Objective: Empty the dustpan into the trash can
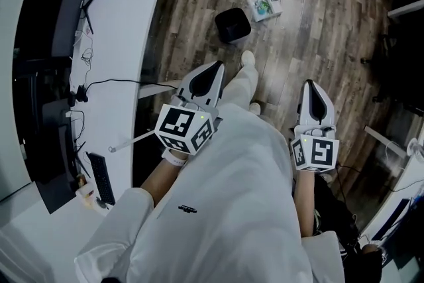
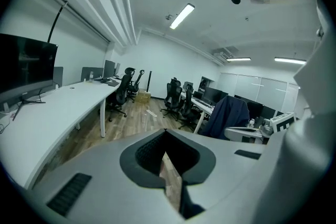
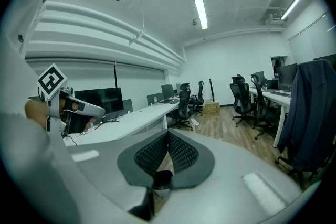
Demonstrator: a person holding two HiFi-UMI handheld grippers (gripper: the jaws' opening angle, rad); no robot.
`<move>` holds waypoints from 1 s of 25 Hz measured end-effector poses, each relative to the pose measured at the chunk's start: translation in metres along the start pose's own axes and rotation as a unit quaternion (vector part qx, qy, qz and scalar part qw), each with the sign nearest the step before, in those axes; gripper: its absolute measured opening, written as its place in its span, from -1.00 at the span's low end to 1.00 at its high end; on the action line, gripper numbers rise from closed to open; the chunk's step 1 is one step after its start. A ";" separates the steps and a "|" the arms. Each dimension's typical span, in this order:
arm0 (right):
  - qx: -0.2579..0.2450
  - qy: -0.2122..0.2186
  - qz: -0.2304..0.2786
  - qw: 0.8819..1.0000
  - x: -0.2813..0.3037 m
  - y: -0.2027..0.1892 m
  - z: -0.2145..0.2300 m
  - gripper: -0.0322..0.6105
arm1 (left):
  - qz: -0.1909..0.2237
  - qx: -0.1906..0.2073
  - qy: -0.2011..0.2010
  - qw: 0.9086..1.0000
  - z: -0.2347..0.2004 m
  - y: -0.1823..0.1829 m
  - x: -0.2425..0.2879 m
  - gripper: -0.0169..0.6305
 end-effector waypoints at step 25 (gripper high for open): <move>-0.021 0.047 -0.053 0.997 0.287 0.112 0.041 -0.87 | 0.037 -0.036 -0.001 0.999 -0.154 0.137 0.200 -0.93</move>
Point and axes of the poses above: the fingertips, and each gripper's own axes: x forward along the fingers, z to its right, y out of its top, the point moved 6 cm from there along -x, backward along the fingers, and after that the axes turned 5 degrees about x, right-handed, at the moved point
